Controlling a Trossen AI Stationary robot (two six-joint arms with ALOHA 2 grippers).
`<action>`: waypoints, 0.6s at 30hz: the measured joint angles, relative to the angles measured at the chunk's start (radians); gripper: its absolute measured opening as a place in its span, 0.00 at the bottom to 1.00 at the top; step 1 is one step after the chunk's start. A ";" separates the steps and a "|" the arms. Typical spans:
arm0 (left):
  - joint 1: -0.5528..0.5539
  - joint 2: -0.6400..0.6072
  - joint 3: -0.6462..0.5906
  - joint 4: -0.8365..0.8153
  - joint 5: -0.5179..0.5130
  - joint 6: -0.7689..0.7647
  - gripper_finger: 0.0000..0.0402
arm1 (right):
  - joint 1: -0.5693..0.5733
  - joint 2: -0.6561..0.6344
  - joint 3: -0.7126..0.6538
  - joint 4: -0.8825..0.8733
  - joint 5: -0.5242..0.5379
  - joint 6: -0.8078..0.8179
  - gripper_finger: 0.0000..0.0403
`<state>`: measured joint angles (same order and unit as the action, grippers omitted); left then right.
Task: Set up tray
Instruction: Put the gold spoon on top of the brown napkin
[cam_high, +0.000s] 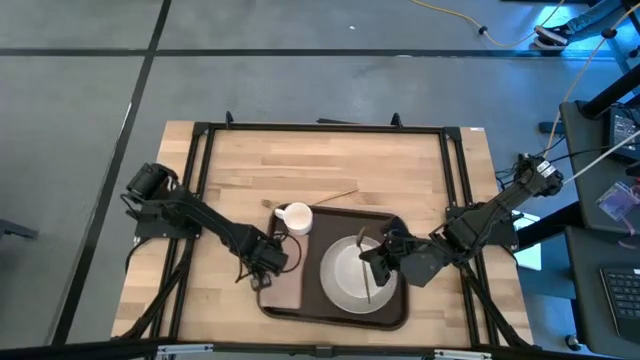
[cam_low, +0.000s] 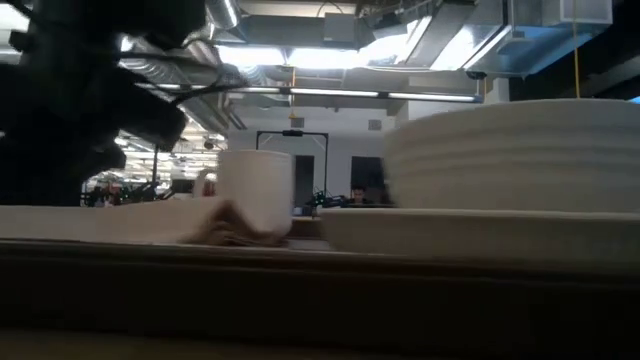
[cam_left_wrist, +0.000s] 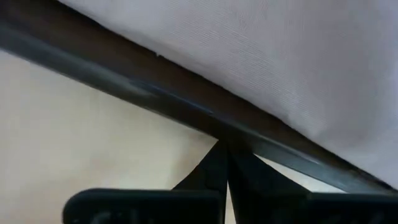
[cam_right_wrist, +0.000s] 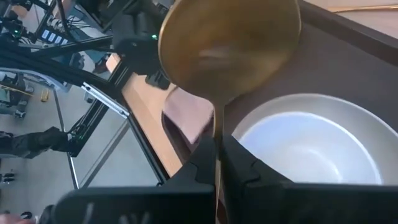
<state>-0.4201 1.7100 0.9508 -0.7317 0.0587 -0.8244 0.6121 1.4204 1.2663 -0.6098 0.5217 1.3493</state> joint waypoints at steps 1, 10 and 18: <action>0.000 0.000 0.000 0.044 0.002 -0.039 0.00 | 0.000 0.000 0.000 0.000 0.000 0.005 0.00; 0.024 -0.006 0.002 0.463 -0.095 -0.264 0.00 | -0.002 0.054 0.002 0.014 -0.004 0.140 0.00; 0.075 -0.008 0.002 0.492 -0.108 -0.179 0.00 | -0.041 0.208 0.002 0.156 -0.191 0.245 0.00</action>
<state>-0.3449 1.7023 0.9531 -0.2400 -0.0490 -1.0038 0.5709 1.6283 1.2678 -0.4539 0.3308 1.5944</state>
